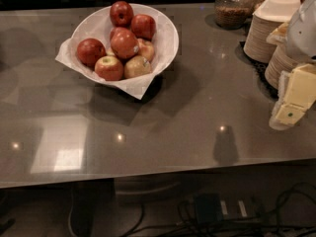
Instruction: Pick apple from white bowl
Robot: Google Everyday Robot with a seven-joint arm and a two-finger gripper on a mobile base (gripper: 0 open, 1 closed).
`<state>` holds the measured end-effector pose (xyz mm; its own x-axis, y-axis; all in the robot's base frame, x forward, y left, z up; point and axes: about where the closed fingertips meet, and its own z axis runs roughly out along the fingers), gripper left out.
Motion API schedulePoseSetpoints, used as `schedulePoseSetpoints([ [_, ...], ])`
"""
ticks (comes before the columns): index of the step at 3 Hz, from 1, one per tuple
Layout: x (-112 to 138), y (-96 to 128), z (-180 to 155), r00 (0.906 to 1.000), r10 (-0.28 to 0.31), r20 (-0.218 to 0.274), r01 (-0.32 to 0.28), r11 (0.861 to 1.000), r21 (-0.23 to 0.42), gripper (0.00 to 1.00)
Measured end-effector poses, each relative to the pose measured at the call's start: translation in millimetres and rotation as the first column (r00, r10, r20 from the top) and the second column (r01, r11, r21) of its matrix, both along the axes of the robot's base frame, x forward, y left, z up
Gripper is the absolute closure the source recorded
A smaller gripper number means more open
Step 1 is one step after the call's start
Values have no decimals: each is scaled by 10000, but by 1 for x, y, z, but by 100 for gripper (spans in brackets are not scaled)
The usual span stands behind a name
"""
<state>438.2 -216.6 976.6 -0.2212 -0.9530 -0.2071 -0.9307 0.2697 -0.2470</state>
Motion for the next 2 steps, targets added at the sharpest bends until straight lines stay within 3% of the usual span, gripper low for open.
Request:
schedulePoseSetpoints([
  [1, 0, 0, 0, 10000, 0, 0, 0, 10000, 0, 0],
  [2, 8, 7, 1, 9998, 38, 202, -47, 9992, 409, 0],
])
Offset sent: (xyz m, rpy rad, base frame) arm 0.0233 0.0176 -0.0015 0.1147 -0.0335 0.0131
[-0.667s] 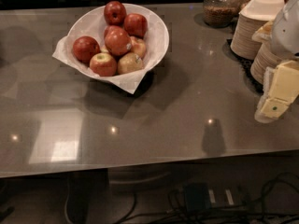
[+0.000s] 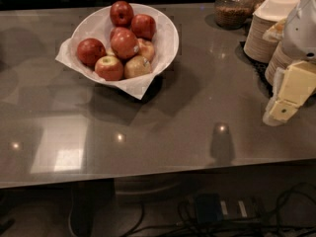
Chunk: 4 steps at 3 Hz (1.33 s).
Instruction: Pick apple from white bowl
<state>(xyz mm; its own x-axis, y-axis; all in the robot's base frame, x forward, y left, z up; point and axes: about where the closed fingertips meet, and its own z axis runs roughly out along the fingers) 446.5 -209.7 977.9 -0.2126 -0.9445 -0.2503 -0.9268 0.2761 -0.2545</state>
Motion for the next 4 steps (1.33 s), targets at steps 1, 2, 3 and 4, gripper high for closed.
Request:
schedulePoseSetpoints([
  [1, 20, 16, 0, 9991, 70, 422, -99, 9975, 694, 0],
  [2, 49, 40, -1, 9965, 78, 838, -194, 9902, 1385, 0],
  [3, 80, 73, -4, 9933, 119, 1153, -353, 9787, 2024, 0],
  [4, 105, 110, -7, 9913, 223, 1294, -555, 9644, 2584, 0],
])
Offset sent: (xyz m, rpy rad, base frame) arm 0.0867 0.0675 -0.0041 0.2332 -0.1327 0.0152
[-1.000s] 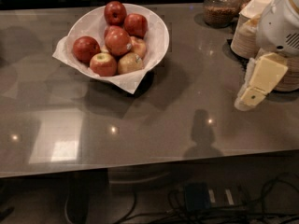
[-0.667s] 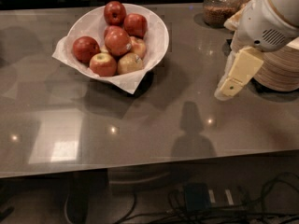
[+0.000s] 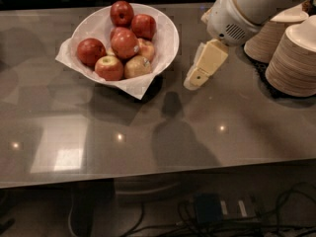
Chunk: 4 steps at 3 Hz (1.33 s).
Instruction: Pick apple from white bowl
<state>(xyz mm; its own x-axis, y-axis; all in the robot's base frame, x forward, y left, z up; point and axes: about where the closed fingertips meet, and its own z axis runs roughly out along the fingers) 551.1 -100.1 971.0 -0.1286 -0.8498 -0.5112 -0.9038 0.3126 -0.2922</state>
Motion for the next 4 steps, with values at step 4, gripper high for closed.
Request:
schedulePoseSetpoints([
  [4, 59, 90, 5, 9897, 592, 1304, -777, 9869, 1417, 0],
])
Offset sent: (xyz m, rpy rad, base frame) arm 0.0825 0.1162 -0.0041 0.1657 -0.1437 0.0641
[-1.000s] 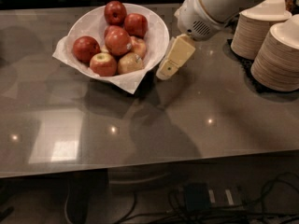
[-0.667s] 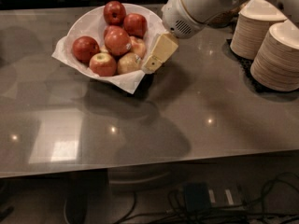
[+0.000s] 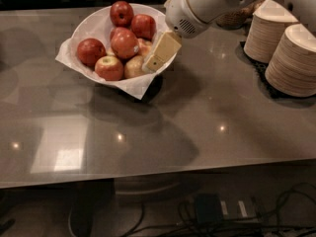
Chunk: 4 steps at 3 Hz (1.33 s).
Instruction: Pick apple from white bowl
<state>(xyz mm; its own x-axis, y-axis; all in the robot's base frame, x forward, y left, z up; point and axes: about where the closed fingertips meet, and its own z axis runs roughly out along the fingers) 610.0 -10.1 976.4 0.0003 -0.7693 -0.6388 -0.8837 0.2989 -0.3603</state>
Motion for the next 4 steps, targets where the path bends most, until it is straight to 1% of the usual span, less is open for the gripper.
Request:
schedulePoseSetpoints([
  [1, 15, 29, 8, 9988, 289, 394, -317, 9969, 725, 0],
  [2, 30, 52, 9, 9981, 210, 578, -287, 9904, 1355, 0],
  [3, 39, 65, 4, 9986, 11, 529, -104, 9842, 1766, 13],
  [4, 46, 71, -1, 9984, -279, 494, 174, 9794, 2010, 21],
])
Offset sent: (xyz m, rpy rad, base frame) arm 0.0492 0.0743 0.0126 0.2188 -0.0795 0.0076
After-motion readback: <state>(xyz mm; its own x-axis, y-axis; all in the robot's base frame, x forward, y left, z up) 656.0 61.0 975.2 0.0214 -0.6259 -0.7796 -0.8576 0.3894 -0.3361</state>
